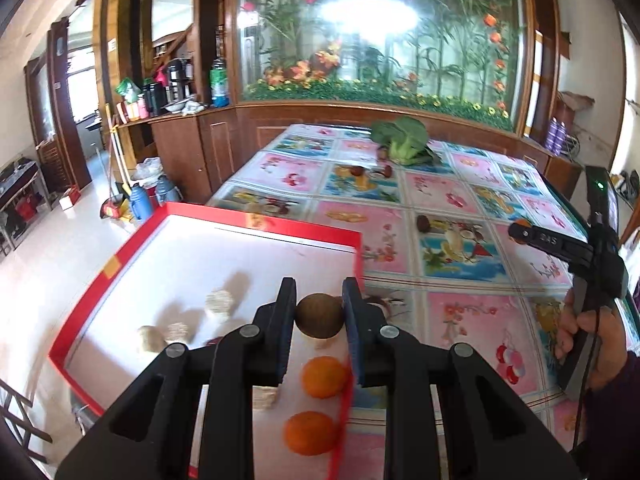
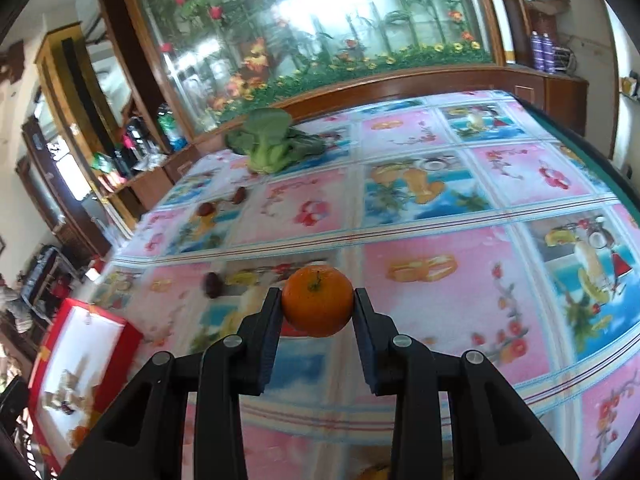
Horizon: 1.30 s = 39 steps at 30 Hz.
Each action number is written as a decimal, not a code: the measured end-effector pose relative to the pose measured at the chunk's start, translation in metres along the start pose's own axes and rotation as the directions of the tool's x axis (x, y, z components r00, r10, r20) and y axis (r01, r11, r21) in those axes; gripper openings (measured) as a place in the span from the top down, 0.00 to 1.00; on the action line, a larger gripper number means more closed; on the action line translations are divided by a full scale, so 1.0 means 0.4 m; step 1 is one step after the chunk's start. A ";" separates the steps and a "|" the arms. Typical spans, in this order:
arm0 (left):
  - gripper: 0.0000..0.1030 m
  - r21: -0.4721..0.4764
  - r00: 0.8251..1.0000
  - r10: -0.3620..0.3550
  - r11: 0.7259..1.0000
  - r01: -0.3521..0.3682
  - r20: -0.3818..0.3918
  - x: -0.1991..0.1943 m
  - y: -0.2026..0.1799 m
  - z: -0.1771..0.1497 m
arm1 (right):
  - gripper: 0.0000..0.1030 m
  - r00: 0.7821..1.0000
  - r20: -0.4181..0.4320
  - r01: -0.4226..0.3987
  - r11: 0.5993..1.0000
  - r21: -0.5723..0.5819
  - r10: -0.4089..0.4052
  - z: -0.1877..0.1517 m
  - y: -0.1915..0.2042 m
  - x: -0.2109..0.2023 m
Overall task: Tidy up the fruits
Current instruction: 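Carry the orange and kiwi over the white tray with both grippers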
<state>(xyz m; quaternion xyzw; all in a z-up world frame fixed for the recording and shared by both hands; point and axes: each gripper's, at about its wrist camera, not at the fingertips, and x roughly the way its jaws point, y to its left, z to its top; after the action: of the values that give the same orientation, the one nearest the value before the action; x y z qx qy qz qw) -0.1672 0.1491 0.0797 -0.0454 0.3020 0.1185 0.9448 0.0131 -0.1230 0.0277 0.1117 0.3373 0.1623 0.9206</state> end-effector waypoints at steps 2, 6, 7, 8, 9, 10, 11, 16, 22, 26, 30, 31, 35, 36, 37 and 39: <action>0.75 -0.015 1.000 0.014 1.000 -0.014 0.007 -0.008 0.025 -0.002 | 0.67 0.999 -0.003 -0.048 0.999 -0.013 0.048 -0.006 0.031 -0.005; 0.75 -0.039 0.999 0.046 0.998 -0.046 0.011 -0.006 0.069 -0.003 | 0.67 0.991 -0.005 -0.131 0.990 -0.059 0.131 -0.028 0.117 -0.019; 0.75 -0.043 0.998 0.054 0.998 -0.054 0.010 -0.006 0.076 -0.005 | 0.67 0.988 -0.006 -0.157 0.985 -0.067 0.157 -0.034 0.140 -0.023; 0.75 -0.049 0.998 0.062 0.997 -0.061 0.009 -0.006 0.086 -0.007 | 0.67 0.983 -0.009 -0.182 0.981 -0.072 0.182 -0.039 0.159 -0.025; 0.75 -0.057 0.997 0.071 0.996 -0.070 0.008 -0.004 0.097 -0.009 | 0.67 0.978 -0.015 -0.211 0.975 -0.075 0.210 -0.046 0.181 -0.027; 0.75 -0.064 0.997 0.078 0.995 -0.077 0.007 -0.004 0.110 -0.011 | 0.67 0.973 -0.019 -0.230 0.970 -0.080 0.229 -0.051 0.201 -0.028; 0.75 -0.070 0.997 0.083 0.994 -0.083 0.006 -0.003 0.119 -0.012 | 0.67 0.968 -0.022 -0.252 0.963 -0.090 0.251 -0.059 0.226 -0.032; 0.75 -0.105 0.993 0.114 0.988 -0.113 0.006 -0.001 0.176 -0.014 | 0.67 0.940 -0.044 -0.342 0.932 -0.123 0.339 -0.085 0.305 -0.039; 0.75 -0.163 0.985 0.171 0.972 -0.167 0.012 -0.005 0.255 -0.010 | 0.67 0.925 -0.073 -0.379 0.908 -0.177 0.372 -0.101 0.358 -0.032; 0.75 -0.202 0.976 0.216 0.957 -0.208 0.018 -0.013 0.308 -0.011 | 0.67 0.919 -0.088 -0.394 0.896 -0.206 0.384 -0.113 0.383 -0.028; 0.75 -0.227 0.967 0.254 0.943 -0.244 0.014 -0.013 0.348 -0.016 | 0.67 0.912 -0.102 -0.410 0.885 -0.222 0.397 -0.124 0.412 -0.023; 0.75 -0.230 0.965 0.261 0.940 -0.252 0.013 -0.011 0.355 -0.017 | 0.67 0.911 -0.106 -0.413 0.882 -0.227 0.399 -0.130 0.422 -0.025; 0.75 -0.229 0.957 0.291 0.931 -0.284 -0.002 0.003 0.371 -0.020 | 0.67 0.900 -0.129 -0.436 0.865 -0.247 0.417 -0.143 0.464 -0.015; 0.75 -0.224 0.955 0.297 0.930 -0.291 -0.006 0.008 0.373 -0.023 | 0.67 0.897 -0.134 -0.441 0.861 -0.253 0.420 -0.147 0.472 -0.014; 0.75 -0.220 0.953 0.302 0.929 -0.297 -0.011 0.011 0.374 -0.025 | 0.67 0.894 -0.141 -0.448 0.855 -0.260 0.425 -0.151 0.482 -0.014; 0.75 -0.213 0.952 0.306 0.929 -0.303 -0.020 0.020 0.376 -0.026 | 0.67 0.885 -0.157 -0.466 0.841 -0.273 0.439 -0.158 0.501 -0.013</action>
<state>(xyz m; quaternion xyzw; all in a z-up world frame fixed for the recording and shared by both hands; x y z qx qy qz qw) -0.2048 0.2946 0.0644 -0.0983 0.2843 0.2957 0.9067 -0.0770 0.0658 0.0466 0.0384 0.3125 0.4296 0.8463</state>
